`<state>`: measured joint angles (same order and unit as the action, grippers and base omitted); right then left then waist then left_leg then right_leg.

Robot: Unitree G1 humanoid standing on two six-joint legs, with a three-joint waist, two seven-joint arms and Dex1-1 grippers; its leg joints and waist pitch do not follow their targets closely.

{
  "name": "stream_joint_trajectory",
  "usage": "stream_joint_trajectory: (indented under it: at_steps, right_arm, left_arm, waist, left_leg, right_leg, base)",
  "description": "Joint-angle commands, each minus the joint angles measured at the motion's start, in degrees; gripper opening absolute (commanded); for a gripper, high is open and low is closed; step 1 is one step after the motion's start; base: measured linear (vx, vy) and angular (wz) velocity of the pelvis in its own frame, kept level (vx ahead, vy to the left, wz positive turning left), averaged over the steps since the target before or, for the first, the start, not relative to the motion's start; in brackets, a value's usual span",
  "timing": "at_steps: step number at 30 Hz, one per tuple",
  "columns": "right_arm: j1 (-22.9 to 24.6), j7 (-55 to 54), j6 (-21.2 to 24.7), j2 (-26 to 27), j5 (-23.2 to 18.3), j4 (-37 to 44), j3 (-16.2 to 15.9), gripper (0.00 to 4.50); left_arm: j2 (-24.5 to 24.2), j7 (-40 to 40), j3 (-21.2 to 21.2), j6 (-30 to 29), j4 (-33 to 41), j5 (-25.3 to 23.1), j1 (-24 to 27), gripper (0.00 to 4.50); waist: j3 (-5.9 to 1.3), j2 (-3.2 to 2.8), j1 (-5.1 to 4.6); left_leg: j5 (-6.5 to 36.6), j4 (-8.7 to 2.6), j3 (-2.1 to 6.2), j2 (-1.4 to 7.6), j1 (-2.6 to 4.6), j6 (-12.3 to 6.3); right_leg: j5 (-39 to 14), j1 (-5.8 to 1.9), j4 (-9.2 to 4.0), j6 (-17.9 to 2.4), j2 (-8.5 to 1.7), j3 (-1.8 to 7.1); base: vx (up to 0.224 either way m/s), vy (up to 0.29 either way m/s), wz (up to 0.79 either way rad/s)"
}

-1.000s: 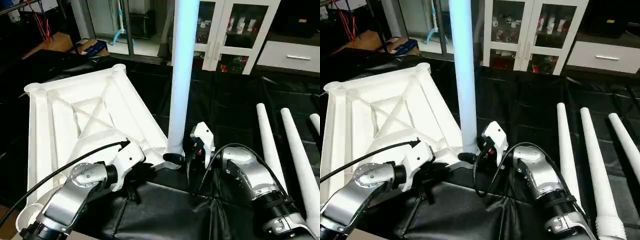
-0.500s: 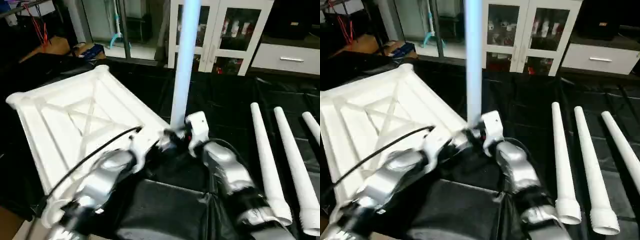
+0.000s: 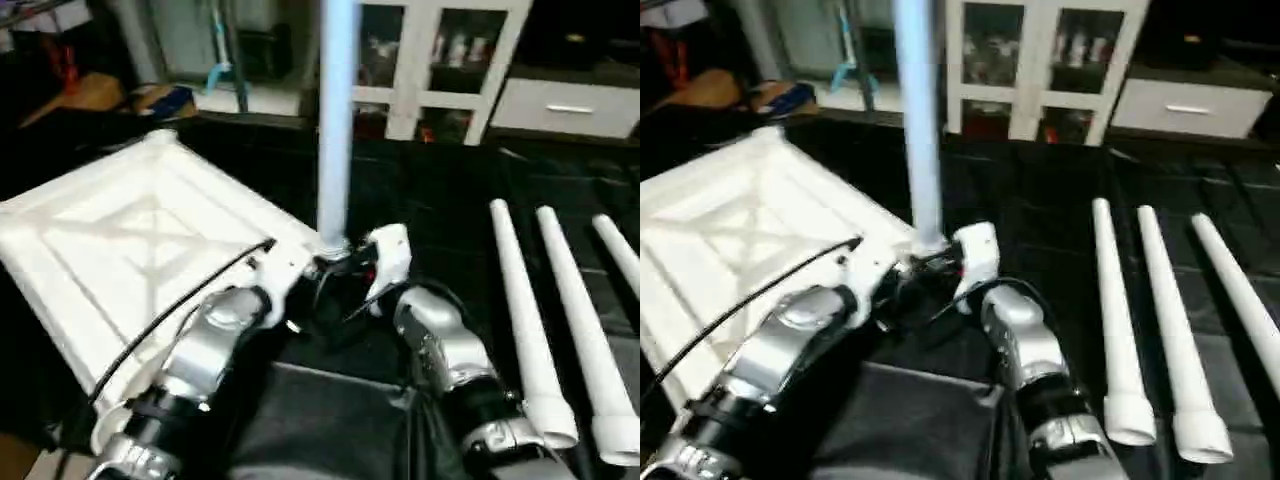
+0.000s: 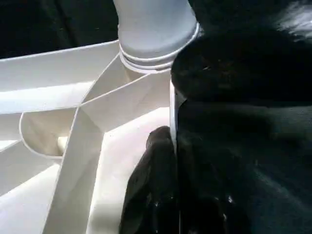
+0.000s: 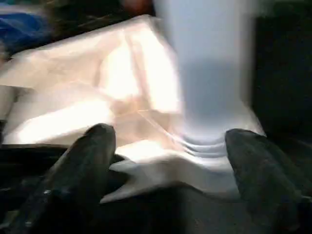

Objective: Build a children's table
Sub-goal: Rotate leg to tighten

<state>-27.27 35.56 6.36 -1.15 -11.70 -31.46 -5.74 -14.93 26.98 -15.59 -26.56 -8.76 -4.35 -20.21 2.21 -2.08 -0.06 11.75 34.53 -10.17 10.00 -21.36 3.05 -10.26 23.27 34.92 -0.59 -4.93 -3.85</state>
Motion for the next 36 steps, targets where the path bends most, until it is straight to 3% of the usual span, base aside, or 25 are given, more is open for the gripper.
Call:
stream_joint_trajectory:
  at_steps: [1, 3, 5, 9, 14, 17, 20, 22, 25, 32, 35, 36]
  right_arm:
    - [0.1, 7.6, 0.6, -3.0, -1.8, 5.4, -2.0, 4.09]
    - [0.5, 10.6, 0.1, -5.7, -1.3, 6.6, -2.4, 4.24]
    - [0.5, 13.0, 0.4, -7.6, -1.4, 7.2, -2.3, 4.24]
    - [0.2, 15.6, -0.2, -10.1, -0.8, 6.8, -1.9, 4.24]
    - [0.7, 20.7, 2.0, -13.1, -3.1, 8.5, -2.4, 4.24]
    - [0.9, 22.3, 2.1, -13.8, -3.0, 8.7, -2.5, 3.9]
    - [0.9, 23.3, 1.6, -14.4, -2.3, 8.2, -2.9, 3.61]
    - [1.2, 23.7, 1.5, -14.8, -2.2, 8.2, -3.0, 3.49]
    - [1.5, 24.5, 1.6, -15.4, -2.5, 8.4, -3.3, 3.4]
    - [2.4, 25.3, 3.1, -15.1, -3.1, 9.2, -3.2, 2.64]
    - [2.7, 24.3, 3.3, -14.7, -3.2, 9.1, -3.2, 2.53]
    - [2.6, 21.6, 2.5, -13.7, -2.1, 8.2, -3.0, 2.29]
  left_arm:
    - [-2.8, 6.5, -2.1, 3.0, 4.8, 1.2, 2.6, 0.0]
    - [-6.2, 11.7, -3.7, 5.7, 8.1, 2.2, 4.7, 0.0]
    - [-8.6, 14.9, -4.2, 5.5, 11.3, 3.7, 6.7, 0.0]
    - [-10.6, 16.8, -4.4, 4.1, 14.7, 5.1, 8.7, 0.0]
    - [-11.5, 18.3, -3.9, 4.2, 16.3, 6.3, 10.2, 0.0]
    - [-11.7, 18.7, -3.9, 3.9, 16.7, 6.5, 10.2, 0.0]
    - [-11.6, 18.6, -4.0, 4.0, 16.2, 6.2, 9.8, 0.0]
    - [-11.6, 18.7, -4.0, 4.0, 16.2, 6.1, 9.7, 0.0]
    - [-11.6, 18.9, -4.0, 3.9, 16.5, 6.2, 9.8, 0.0]
    - [-11.0, 19.0, -4.2, 3.8, 16.2, 6.6, 9.7, 0.0]
    - [-10.6, 19.0, -4.1, 3.8, 16.0, 6.8, 9.7, 0.0]
    - [-10.1, 18.6, -4.2, 3.6, 15.7, 6.8, 9.6, 0.0]
  waist:
    - [-3.57, 0.0, 0.58]
    - [-3.67, -0.02, 1.02]
    - [-3.4, -0.05, 1.42]
    - [-3.16, -0.04, 2.45]
    - [-2.84, 0.23, 2.62]
    - [-2.9, 0.24, 2.5]
    - [-3.05, 0.27, 2.49]
    - [-3.1, -0.07, 2.54]
    - [-3.18, 0.15, 2.51]
    - [-3.15, 0.29, 2.49]
    - [-3.16, 0.29, 2.48]
    - [-3.11, 0.41, 2.44]
  left_leg:
    - [8.3, -4.14, 1.35, 3.05, -0.24, -4.78]
    - [6.1, -3.79, 1.13, 2.99, 0.19, -6.35]
    - [7.0, -3.98, 0.93, 3.18, 0.51, -6.6]
    - [9.9, -4.27, 0.61, 3.23, 1.04, -4.55]
    - [13.4, -4.62, 0.56, 3.09, 0.93, -2.47]
    - [13.5, -4.6, 0.65, 3.01, 0.8, -2.32]
    - [11.6, -4.45, 0.66, 3.02, 0.72, -2.77]
    - [10.9, -4.4, 0.69, 3.01, 0.74, -2.92]
    - [10.5, -4.28, 0.63, 2.96, 0.66, -3.27]
    - [10.8, -4.32, 0.66, 3.04, 0.71, -3.47]
    - [10.5, -4.26, 0.64, 3.02, 0.73, -3.61]
    - [10.1, -4.3, 0.6, 3.07, 0.71, -3.53]
  right_leg:
    - [-5.4, -3.34, -3.6, -13.4, -3.29, 2.38]
    - [-2.1, -3.09, -3.22, -14.9, -3.15, 2.41]
    - [-2.9, -2.77, -3.28, -15.5, -3.04, 2.43]
    - [-5.9, -2.4, -3.47, -15.1, -2.93, 2.6]
    - [-11.0, -2.6, -3.92, -13.2, -3.07, 2.77]
    - [-12.0, -2.66, -4.08, -12.4, -3.14, 2.82]
    - [-9.8, -2.69, -3.86, -12.9, -3.11, 2.77]
    - [-8.8, -2.68, -3.73, -13.3, -3.09, 2.72]
    - [-7.3, -2.88, -3.63, -13.8, -3.07, 2.69]
    - [-8.8, -2.85, -3.75, -13.6, -3.08, 2.67]
    - [-8.7, -2.79, -3.73, -13.7, -3.06, 2.69]
    - [-8.6, -2.76, -3.82, -13.7, -3.09, 2.72]
  base:
    - [0.0, 0.0, 0.0]
    - [0.0, 0.0, 0.0]
    - [0.0, 0.0, 0.0]
    - [0.0, 0.0, 0.0]
    - [0.0, 0.0, 0.0]
    - [0.0, 0.0, 0.0]
    - [0.0, 0.0, 0.0]
    - [0.0, 0.0, 0.0]
    - [0.0, 0.0, 0.0]
    - [0.0, 0.0, 0.0]
    - [0.0, 0.0, 0.0]
    - [0.0, 0.0, 0.0]
